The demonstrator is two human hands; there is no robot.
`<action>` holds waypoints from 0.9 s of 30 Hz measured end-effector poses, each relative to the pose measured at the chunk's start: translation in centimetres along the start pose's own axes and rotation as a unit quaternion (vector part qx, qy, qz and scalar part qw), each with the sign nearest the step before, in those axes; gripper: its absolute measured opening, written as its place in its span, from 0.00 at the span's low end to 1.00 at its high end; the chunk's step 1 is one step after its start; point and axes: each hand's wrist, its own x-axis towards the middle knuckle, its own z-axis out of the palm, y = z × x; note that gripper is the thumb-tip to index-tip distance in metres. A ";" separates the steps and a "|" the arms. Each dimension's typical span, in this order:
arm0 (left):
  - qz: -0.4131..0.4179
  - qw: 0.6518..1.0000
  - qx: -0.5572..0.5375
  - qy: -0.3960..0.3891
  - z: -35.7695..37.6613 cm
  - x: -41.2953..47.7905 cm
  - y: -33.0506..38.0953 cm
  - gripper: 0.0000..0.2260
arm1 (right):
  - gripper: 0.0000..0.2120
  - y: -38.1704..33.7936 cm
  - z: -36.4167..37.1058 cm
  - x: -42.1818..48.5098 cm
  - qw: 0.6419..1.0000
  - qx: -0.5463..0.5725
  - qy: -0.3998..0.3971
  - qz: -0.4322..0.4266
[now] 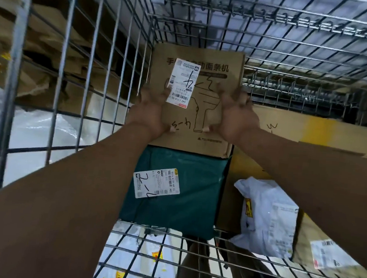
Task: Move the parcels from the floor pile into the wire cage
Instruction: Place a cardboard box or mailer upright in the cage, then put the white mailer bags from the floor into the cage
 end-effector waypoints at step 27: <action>-0.020 0.960 -0.089 0.265 -8.4 -33.6 0.4 0.17 | 0.40 -10.2 -10.6 -28.7 0.959 -0.063 0.040 -0.272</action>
